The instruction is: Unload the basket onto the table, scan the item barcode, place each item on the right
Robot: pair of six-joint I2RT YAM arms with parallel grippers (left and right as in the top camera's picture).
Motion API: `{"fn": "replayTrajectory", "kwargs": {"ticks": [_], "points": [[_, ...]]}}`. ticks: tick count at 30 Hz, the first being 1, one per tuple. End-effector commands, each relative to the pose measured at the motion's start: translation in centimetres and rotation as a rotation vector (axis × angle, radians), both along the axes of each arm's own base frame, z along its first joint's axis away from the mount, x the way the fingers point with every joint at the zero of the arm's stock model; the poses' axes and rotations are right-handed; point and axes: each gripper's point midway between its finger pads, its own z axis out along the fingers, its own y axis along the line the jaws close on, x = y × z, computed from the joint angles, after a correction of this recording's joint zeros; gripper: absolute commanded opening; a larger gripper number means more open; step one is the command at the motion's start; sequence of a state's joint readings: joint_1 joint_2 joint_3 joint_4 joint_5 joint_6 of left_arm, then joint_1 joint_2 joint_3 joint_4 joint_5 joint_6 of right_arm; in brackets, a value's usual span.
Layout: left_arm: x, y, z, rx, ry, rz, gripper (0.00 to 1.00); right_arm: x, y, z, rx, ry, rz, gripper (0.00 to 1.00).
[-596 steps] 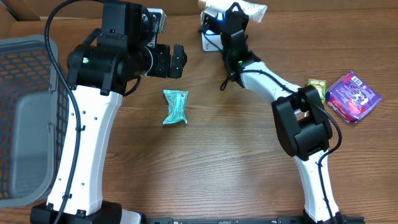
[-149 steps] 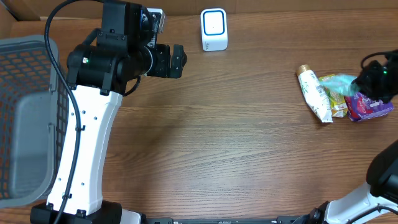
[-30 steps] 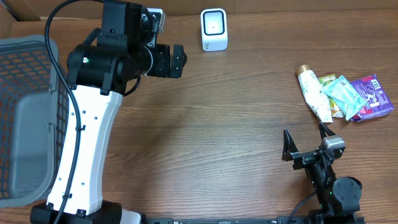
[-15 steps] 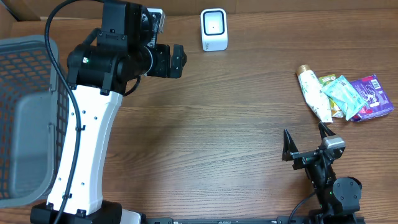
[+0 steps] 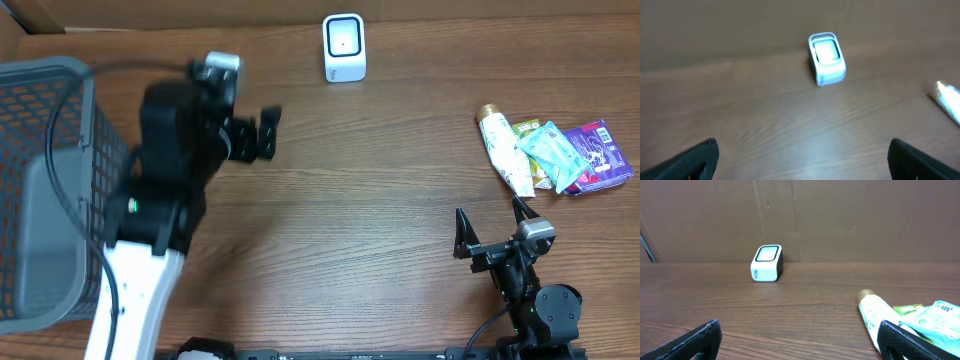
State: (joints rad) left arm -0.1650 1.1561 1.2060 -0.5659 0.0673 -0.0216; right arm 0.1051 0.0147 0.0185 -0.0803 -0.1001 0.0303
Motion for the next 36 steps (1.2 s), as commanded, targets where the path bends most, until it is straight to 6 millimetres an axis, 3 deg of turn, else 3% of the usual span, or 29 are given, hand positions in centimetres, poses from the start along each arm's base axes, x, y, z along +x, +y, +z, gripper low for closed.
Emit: {"fn": "replayTrajectory", "kwargs": {"ticks": [1, 7, 13, 26, 32, 36], "points": [[-1.3, 1.5, -4.4, 0.009, -0.007, 0.019, 1.00, 0.0, -0.1, -0.1, 0.008, -0.004, -0.002, 1.00], [-3.4, 2.5, -9.7, -0.059, -0.147, -0.002, 0.99, 0.0, -0.1, -0.1, 0.008, -0.004, -0.002, 1.00], [-6.2, 3.5, -12.2, -0.054, -0.292, 0.025, 1.00, 0.0, -0.1, -0.1, 0.008, -0.004, -0.002, 1.00], [-9.9, 5.0, -13.5, 0.029, -0.501, 0.081, 1.00, 0.0, -0.1, -0.1, 0.008, -0.004, -0.002, 1.00], [-10.6, 6.0, -11.8, 0.084, -0.577, 0.127, 1.00, 0.0, -0.1, -0.1, 0.008, -0.004, -0.002, 1.00], [-11.0, 6.7, -12.0, 0.096, -0.570, 0.169, 0.99, 0.0, -0.1, -0.1, 0.008, -0.004, -0.002, 1.00]]}}
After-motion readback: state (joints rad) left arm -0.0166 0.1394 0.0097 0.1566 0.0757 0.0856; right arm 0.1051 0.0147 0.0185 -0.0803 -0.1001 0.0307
